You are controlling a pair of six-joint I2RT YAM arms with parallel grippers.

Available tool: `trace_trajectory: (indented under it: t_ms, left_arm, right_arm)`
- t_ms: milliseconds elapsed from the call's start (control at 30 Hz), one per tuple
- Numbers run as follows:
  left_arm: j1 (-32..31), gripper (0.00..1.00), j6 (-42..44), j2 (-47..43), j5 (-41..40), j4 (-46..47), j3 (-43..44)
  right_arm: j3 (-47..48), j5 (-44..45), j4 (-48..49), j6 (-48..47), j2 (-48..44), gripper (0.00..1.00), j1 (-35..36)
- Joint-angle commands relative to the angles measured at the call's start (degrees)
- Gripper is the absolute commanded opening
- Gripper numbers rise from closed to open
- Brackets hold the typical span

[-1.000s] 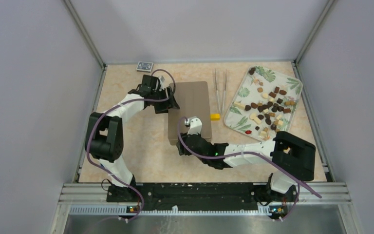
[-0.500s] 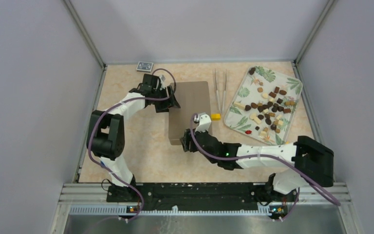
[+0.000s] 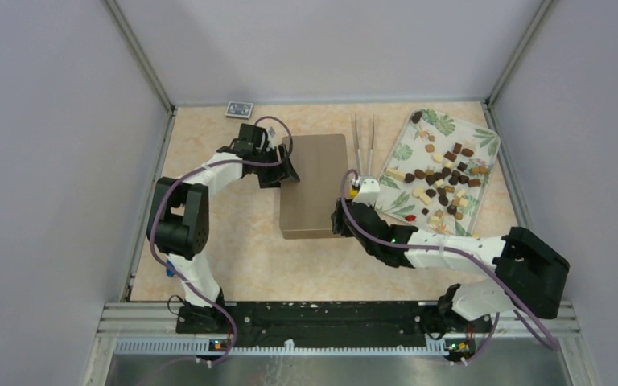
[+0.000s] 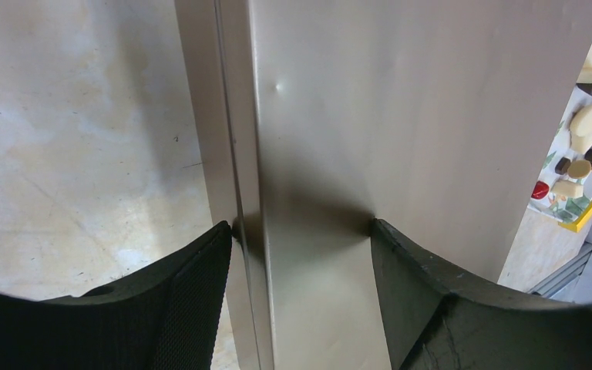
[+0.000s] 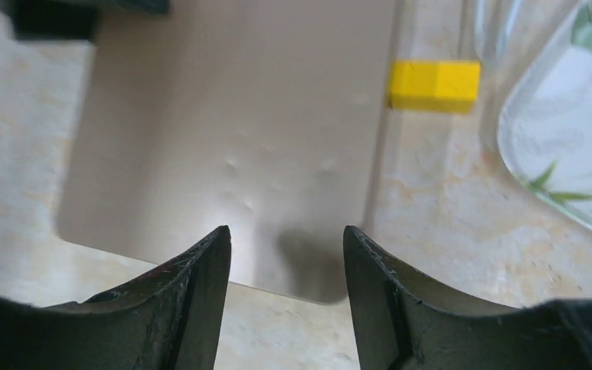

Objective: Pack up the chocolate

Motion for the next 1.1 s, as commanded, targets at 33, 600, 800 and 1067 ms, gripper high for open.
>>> trace_trajectory:
  t_ms: [33,600,800,1067]
  left_arm:
    - [-0.8,0.70,0.1,1.8,0.7,0.5,1.8]
    - [-1.6,0.78,1.4,-8.0,-10.0,-3.2,11.9]
    - [-1.5,0.77,-1.4,-4.8,-4.1,2.0,15.4]
    - [-1.5,0.77,-3.3,5.6,-0.9,6.8,19.3]
  right_arm:
    - [-1.2,-2.8,-3.1,2.2,3.1,0.54,-0.9]
    - [30.3,-14.9,-2.2,-14.2,11.6,0.61,-18.9]
    - [37.3,-24.2,-0.9,-9.8,20.9,0.61,-24.9]
    - [41.3,-30.6,3.0,-5.7,33.4,0.61,-28.4]
